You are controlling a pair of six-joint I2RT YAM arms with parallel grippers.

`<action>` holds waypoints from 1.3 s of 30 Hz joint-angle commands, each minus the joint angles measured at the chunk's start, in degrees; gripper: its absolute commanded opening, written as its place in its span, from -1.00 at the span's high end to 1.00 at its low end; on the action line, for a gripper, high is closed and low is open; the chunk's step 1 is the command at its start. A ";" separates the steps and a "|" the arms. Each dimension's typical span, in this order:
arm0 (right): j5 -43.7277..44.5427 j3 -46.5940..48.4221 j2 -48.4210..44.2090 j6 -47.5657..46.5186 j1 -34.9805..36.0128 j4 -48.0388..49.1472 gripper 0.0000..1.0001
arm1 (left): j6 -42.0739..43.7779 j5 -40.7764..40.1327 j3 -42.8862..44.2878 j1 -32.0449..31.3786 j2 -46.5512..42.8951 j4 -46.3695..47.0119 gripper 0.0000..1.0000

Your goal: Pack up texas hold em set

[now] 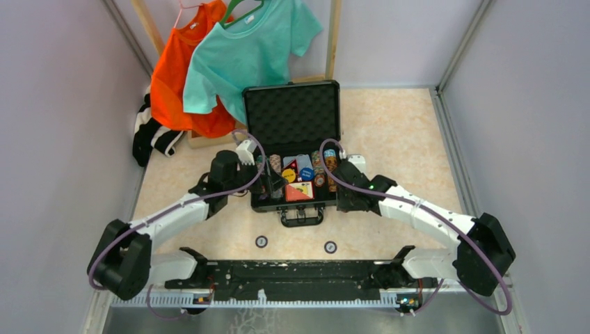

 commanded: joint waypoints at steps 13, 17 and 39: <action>-1.16 9.51 3.16 -7.91 1.70 7.38 0.19 | -6.09 27.85 17.36 -1.60 16.31 -2.90 -0.90; -1.14 11.96 4.87 -9.64 2.69 8.21 0.18 | -6.69 30.35 19.62 -1.60 19.96 -3.85 -0.88; -4.44 16.35 7.80 -13.30 5.20 12.78 0.17 | -12.24 40.24 30.42 -1.64 32.88 -5.64 -0.69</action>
